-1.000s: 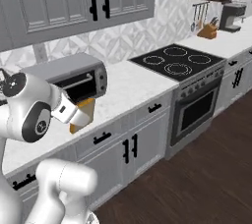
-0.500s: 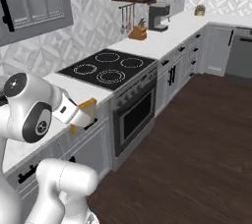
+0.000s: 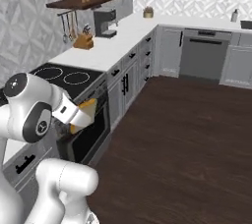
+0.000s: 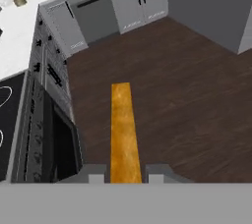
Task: Start the toaster. Once the lever pops up, take the bread to the plate on the dining counter.
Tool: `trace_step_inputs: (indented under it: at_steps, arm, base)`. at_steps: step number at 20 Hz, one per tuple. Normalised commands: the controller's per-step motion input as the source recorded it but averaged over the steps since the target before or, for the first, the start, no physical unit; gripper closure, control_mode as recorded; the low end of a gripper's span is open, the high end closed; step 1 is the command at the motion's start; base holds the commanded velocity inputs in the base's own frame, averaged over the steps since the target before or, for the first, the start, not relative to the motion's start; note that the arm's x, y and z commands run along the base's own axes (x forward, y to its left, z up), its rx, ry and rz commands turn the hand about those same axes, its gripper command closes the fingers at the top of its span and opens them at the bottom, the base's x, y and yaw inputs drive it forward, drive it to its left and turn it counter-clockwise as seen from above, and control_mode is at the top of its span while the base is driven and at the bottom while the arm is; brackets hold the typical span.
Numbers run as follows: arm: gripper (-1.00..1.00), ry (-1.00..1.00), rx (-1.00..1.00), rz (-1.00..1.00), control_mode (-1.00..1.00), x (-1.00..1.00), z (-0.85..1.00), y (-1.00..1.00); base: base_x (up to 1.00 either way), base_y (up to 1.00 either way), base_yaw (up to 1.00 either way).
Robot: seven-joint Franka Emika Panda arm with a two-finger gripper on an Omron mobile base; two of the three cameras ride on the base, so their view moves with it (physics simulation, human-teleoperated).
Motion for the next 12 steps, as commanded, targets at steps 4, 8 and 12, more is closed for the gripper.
trace_step_inputs:
  at_steps: [4, 8, 12]
  arm:
    - [1.0, 0.0, 0.0, 0.0, 1.0, 0.0, 0.0, 0.0]
    - [1.0, 0.0, 0.0, 0.0, 1.0, 0.0, 0.0, 0.0]
    - [1.0, 0.0, 0.0, 0.0, 1.0, 0.0, 0.0, 0.0]
  base:
    - [0.98, -0.79, -0.4]
    - [0.86, -0.93, -0.35]
    - [0.74, -1.0, -0.3]
